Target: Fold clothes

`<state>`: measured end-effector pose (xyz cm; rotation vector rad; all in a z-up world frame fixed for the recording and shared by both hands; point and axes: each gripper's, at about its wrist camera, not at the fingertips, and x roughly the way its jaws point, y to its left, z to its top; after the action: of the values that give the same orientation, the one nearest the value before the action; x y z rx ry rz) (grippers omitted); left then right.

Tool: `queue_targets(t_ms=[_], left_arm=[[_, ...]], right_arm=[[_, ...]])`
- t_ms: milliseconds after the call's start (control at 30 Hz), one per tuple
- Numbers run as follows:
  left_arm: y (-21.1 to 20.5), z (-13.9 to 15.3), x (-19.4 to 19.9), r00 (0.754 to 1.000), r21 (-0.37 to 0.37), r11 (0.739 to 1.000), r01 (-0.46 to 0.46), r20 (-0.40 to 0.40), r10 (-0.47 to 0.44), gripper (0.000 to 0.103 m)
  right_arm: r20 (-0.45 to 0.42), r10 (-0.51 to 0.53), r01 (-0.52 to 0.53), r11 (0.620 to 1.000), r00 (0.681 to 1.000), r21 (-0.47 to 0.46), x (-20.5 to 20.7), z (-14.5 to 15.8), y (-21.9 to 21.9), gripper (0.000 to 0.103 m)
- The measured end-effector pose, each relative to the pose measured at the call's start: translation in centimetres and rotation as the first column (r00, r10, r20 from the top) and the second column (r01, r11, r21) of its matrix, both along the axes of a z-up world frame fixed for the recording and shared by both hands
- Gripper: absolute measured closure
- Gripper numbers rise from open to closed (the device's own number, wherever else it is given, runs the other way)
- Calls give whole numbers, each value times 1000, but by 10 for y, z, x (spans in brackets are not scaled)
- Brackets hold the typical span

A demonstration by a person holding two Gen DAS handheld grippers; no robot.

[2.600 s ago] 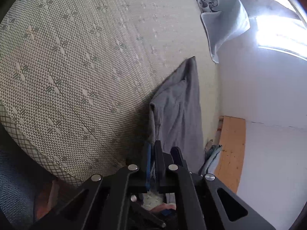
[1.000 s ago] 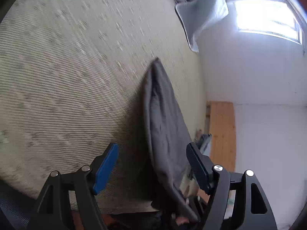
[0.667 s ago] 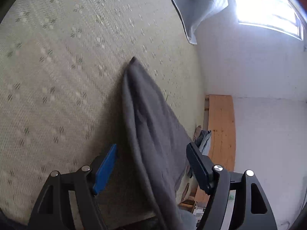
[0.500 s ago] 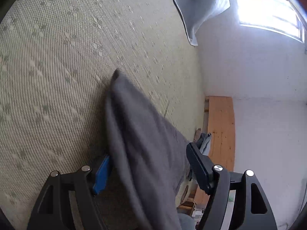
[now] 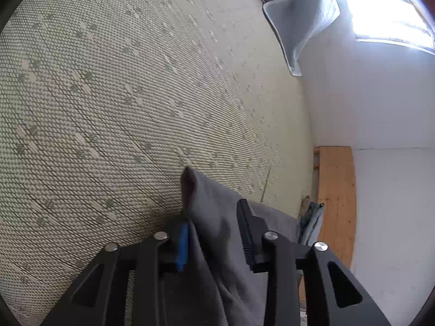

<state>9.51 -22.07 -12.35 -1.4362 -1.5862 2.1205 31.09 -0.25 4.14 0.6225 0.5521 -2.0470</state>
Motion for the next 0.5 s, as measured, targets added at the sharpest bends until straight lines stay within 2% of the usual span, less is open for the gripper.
queue_targets(t_ms=[33,67,233,500], left_arm=[[-1,0,0,1000,-8,1000,0,5,0,90],[-1,-1,0,1000,-15,1000,-1,11,1,94],[0,11,-1,1000,-47,999,0,-21,-1,98],[16,69,4,994,-52,999,7,-108,-13,98]], right_arm=[[2,1,-1,1000,1000,1,1,-1,0,99],[4,1,-1,1000,1000,2,1,-3,0,99],[-2,-19,19,1000,1000,-4,10,-14,1,99],[26,-93,94,994,995,-48,16,-17,23,99]])
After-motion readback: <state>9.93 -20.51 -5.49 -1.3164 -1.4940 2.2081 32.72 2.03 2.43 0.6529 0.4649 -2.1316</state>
